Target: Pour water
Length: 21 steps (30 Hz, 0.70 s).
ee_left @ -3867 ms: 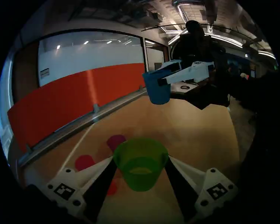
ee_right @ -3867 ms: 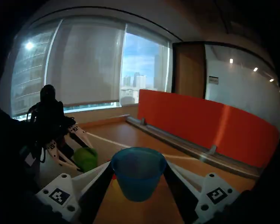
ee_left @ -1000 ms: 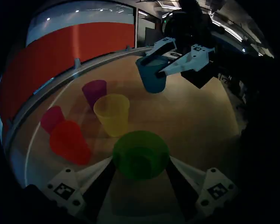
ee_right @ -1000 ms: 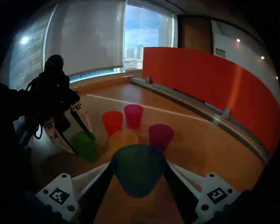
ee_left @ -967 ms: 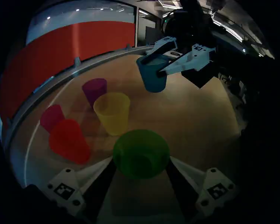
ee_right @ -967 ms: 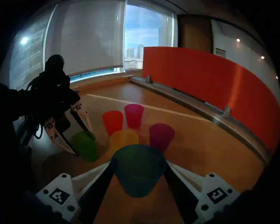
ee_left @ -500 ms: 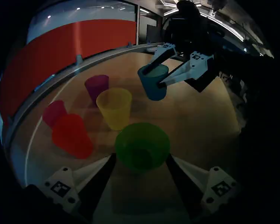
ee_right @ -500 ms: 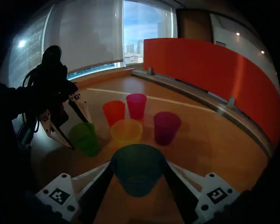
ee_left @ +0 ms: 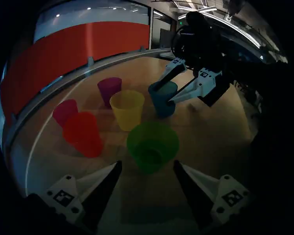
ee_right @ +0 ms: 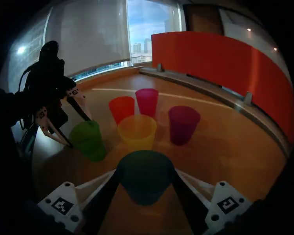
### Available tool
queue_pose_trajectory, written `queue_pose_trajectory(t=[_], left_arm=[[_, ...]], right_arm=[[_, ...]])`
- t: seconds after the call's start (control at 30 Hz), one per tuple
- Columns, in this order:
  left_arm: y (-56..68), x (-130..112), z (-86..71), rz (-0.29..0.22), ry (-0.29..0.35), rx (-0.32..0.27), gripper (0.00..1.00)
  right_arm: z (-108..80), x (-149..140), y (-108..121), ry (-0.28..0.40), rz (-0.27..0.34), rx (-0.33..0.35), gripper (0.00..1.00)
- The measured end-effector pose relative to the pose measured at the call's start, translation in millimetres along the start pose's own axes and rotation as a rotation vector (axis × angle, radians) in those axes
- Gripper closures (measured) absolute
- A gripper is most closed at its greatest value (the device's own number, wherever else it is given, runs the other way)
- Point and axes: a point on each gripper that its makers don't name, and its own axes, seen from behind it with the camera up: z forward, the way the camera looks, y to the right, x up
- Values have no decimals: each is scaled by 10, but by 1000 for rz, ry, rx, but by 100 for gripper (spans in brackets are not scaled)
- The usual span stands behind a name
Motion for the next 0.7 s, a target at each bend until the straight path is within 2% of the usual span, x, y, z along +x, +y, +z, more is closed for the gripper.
queue_pose_trajectory(t=[0.3,0.7], left_arm=[[5,-17,-63,-3,6,13,2],[20,-12,-88,-16,13,15,2]], right_arm=[[-8,-37,-17,16,-5,-7,8],[-75,-155,-29,0,-15,-23,7]])
